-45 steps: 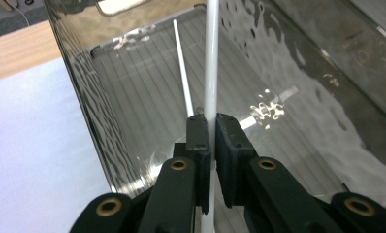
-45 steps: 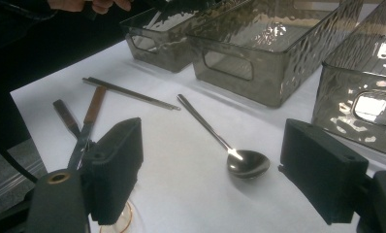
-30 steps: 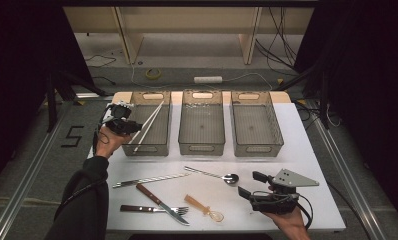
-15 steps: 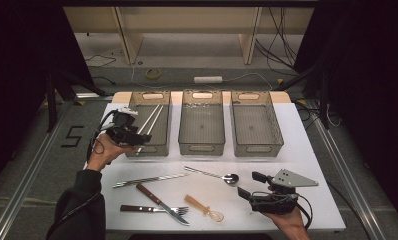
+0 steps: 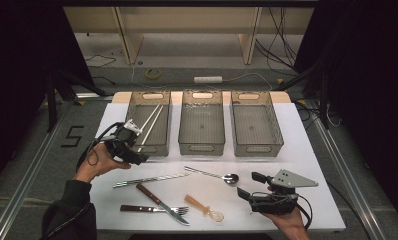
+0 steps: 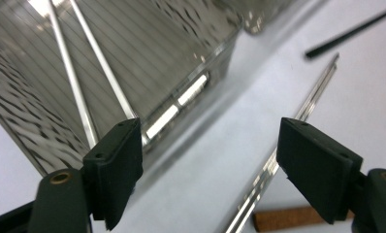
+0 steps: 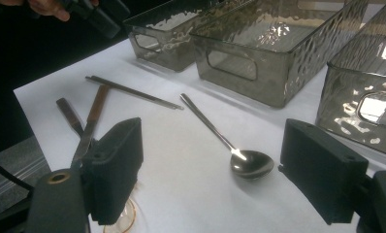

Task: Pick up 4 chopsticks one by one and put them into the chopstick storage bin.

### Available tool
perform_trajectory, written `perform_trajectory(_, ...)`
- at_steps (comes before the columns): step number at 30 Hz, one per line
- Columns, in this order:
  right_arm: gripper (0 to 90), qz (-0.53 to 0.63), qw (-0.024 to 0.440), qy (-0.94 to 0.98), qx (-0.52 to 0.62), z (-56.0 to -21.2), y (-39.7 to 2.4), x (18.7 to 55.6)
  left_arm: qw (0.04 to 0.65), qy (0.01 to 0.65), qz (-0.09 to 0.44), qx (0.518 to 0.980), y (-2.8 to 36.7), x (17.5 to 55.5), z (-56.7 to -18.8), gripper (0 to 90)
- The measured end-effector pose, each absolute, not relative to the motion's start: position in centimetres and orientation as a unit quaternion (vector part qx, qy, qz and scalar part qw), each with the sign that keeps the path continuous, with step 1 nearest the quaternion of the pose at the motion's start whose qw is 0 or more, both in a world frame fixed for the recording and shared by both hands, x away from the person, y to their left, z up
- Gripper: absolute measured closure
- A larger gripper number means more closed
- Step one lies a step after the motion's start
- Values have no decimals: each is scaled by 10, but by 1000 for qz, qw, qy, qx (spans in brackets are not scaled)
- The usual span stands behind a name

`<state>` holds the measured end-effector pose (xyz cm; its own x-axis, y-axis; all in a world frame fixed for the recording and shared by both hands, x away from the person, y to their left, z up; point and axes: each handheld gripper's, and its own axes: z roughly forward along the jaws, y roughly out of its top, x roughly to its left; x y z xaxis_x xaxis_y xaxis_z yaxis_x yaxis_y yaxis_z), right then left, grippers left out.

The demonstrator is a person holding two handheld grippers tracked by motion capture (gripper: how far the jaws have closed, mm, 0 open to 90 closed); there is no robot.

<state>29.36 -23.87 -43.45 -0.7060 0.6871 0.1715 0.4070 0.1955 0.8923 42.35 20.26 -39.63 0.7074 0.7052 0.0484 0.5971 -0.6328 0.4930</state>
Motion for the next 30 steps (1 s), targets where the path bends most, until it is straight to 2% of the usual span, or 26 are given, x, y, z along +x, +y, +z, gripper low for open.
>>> perform_trajectory(11,241,524,134,762,357,-434,-239,293,198,348,111,909,204,419,-410,218)
perform_trajectory(30,241,522,134,763,356,-434,-238,293,139,331,100,928,204,422,-429,298)
